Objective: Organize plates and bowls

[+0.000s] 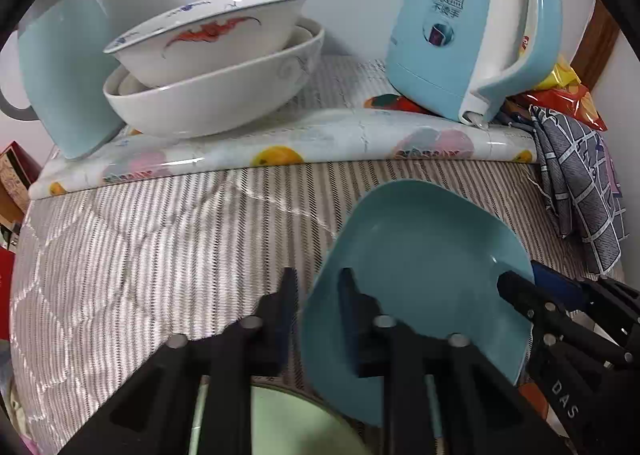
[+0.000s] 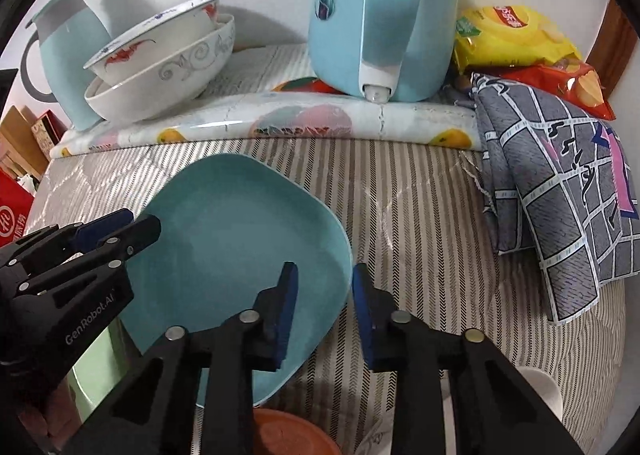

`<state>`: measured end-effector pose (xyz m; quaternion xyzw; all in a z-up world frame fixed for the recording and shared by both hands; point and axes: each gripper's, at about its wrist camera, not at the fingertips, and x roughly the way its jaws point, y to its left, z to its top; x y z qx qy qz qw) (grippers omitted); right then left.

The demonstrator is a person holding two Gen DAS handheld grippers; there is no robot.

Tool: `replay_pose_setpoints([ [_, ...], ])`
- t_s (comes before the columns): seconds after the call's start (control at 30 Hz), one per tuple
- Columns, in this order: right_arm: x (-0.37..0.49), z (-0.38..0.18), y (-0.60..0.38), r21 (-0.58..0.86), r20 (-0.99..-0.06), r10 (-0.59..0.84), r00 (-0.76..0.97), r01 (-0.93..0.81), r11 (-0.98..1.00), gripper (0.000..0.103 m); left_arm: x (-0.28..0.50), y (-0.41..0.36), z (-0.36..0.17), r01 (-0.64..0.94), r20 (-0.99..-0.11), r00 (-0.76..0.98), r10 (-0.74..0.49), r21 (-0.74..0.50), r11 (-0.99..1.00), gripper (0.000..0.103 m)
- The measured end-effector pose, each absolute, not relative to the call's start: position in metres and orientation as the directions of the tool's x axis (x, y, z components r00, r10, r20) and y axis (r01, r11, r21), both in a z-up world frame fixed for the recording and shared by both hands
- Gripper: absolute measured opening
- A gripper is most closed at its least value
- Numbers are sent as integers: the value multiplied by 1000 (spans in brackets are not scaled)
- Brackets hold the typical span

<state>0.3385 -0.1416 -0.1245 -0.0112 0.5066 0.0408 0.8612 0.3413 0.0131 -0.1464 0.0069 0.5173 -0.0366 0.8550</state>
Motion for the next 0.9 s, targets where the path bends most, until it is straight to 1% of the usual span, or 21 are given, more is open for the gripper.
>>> replay_pose_setpoints([
  [0.03, 339, -126, -143, 22, -874, 56, 482, -76, 997, 18, 341, 12, -147, 67, -884, 466, -45, -15, 998, 16],
  [0.07, 339, -127, -144, 22, -873, 52, 485, -68, 997, 14, 341, 11, -147, 63, -880, 474, -38, -9, 998, 14],
  [0.17, 340, -125, -149, 25, -863, 48, 504, -52, 998, 7, 341, 12, -145, 61, -873, 484, -52, -26, 998, 13],
  [0.6, 322, -85, -161, 46, -799, 37, 600, -1, 999, 6, 323, 11, -97, 79, -823, 561, -84, -48, 996, 12],
  [0.9, 291, -52, -149, 55, -758, 54, 650, -18, 998, 5, 286, 26, -67, 60, -796, 600, -81, -57, 997, 12],
])
